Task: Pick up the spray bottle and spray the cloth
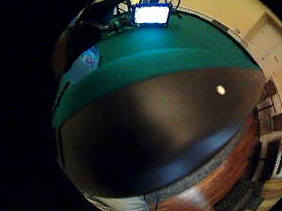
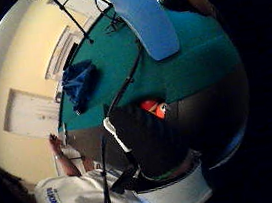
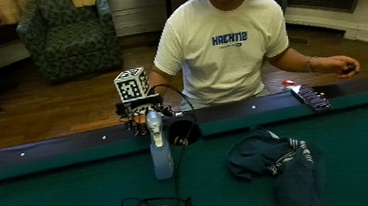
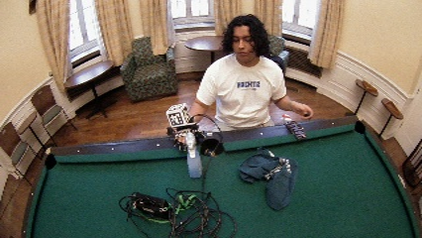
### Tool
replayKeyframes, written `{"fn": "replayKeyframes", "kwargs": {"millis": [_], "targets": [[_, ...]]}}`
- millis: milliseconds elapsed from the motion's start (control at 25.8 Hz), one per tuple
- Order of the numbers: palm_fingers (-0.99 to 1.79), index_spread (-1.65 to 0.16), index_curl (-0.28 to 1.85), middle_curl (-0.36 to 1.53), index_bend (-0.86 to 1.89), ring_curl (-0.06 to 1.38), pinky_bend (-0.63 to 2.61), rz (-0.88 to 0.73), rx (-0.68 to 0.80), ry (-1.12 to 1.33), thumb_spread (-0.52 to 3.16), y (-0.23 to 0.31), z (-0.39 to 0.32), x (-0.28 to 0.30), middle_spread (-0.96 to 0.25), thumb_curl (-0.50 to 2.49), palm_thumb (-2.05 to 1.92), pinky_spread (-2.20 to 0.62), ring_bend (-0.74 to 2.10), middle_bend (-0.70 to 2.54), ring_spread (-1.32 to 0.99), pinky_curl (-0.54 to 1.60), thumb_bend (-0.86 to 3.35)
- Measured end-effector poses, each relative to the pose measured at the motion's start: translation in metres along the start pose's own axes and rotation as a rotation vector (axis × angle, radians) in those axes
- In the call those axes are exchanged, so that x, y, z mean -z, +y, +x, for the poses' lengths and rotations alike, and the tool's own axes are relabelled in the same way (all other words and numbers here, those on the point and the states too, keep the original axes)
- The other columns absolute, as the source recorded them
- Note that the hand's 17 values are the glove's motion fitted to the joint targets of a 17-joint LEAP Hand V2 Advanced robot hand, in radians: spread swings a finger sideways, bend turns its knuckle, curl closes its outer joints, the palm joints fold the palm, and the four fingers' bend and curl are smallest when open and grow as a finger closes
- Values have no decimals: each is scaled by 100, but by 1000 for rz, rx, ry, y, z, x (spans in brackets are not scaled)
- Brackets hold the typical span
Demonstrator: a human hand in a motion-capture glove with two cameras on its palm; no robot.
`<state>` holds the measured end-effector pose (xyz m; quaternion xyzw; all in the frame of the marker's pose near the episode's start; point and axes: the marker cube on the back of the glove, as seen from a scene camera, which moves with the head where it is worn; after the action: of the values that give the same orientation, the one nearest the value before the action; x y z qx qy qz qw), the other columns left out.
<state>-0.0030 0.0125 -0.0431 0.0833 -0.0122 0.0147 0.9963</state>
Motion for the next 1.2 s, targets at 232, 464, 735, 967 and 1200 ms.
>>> {"fn": "replayKeyframes", "kwargs": {"millis": [232,464,735,967,1200], "targets": [[55,-39,31,30,14,28,23,39,23,91,112,-17,-17,34,-13,21,24,21,29,18,-11,25,-2],[55,-39,30,31,13,29,23,52,29,110,109,-27,-28,66,-13,23,21,21,30,19,-11,27,-3],[56,-38,29,33,13,30,21,34,27,132,106,-40,-29,104,-13,24,19,21,33,20,-11,28,-3],[55,-38,28,34,13,31,21,68,35,197,106,-49,-27,132,-13,25,18,21,35,20,-11,30,-3],[51,-37,28,33,13,32,24,94,25,242,105,-59,-29,146,-12,26,18,21,35,18,-10,32,-2]]}}
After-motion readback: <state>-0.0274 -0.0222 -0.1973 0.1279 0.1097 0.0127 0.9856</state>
